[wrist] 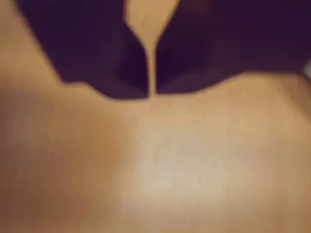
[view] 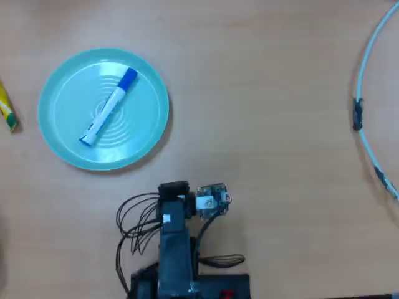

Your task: Pick up the blue pen and put it in the green bowl

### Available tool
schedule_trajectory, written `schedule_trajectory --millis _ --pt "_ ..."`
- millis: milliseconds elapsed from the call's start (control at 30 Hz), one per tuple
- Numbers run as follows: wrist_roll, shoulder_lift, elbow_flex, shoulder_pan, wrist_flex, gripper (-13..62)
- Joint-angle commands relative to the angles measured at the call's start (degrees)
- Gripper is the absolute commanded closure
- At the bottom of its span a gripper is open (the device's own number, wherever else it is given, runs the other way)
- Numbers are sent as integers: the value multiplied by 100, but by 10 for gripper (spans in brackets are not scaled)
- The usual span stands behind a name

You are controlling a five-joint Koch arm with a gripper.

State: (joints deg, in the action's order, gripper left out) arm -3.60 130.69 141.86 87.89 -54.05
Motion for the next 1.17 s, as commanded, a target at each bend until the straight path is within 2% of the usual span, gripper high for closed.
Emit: schedule_trajectory --millis 0,267,533,700,1133 --pt "439 554 79 62 800 559" --pt "800 562 949 404 1802 559" --pt "791 545 2531 967 4245 561" --pt "756 545 3524 1081 5150 561" --pt "756 519 3832 1090 5361 561"
